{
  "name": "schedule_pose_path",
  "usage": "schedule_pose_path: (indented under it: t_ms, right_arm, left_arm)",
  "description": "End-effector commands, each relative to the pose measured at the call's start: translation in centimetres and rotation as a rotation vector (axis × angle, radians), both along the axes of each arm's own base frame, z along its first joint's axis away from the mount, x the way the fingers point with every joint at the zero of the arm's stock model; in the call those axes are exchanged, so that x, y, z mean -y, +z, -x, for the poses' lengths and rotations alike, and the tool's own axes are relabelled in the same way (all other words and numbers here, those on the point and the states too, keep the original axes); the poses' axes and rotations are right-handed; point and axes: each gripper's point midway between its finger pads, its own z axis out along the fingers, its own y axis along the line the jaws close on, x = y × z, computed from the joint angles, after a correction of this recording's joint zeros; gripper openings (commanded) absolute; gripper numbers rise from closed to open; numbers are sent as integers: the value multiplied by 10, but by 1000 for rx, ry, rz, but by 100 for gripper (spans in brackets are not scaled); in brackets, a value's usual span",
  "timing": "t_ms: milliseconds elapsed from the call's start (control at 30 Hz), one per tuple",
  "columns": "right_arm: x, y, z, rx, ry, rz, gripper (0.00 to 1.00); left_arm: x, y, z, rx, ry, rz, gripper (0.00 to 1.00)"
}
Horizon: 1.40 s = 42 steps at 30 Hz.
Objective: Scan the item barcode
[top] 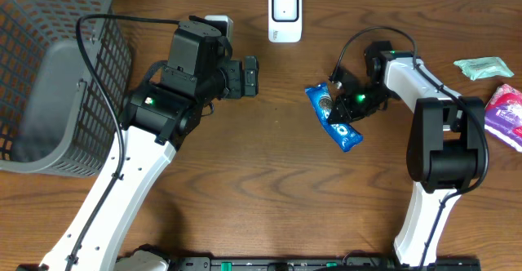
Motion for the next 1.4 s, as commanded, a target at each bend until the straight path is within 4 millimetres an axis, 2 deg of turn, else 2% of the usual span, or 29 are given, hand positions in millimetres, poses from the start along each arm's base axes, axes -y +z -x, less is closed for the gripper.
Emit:
schedule_pose_path:
  t_ms: [0,167,267,333,467,533,1000,1167,1367]
  right_arm:
    - [-8,-22,15,-84,-2,-1,1]
    - [-23,-24,7,-100,-92,8,1]
    - [-31,-21,-6,-103,-188,2,1]
    - [-39,-12,-18,-104,-247,-45,1]
    - [-66,30,-56,-5,-250,-274,1]
    - [-72,51,-74,55,-239,-328,1]
    - [-83,153,-161,379,-271,-430,1]
    - [-86,162,-196,483,-418,-373,1]
    - [-118,167,-203,593,-412,-324,1]
  left_arm:
    - [-2,7,-4,15,16,1,98]
    - [-2,7,-4,15,16,1,98]
    - [-2,7,-4,15,16,1,98]
    - [-2,7,-4,15,16,1,98]
    - [-2,7,-4,15,16,1,98]
    - [-2,7,-3,15,16,2,98]
    - [-2,7,-3,15,16,2,98]
    - [-2,7,-4,15,16,1,98]
    - [-2,7,-3,15,16,2,98]
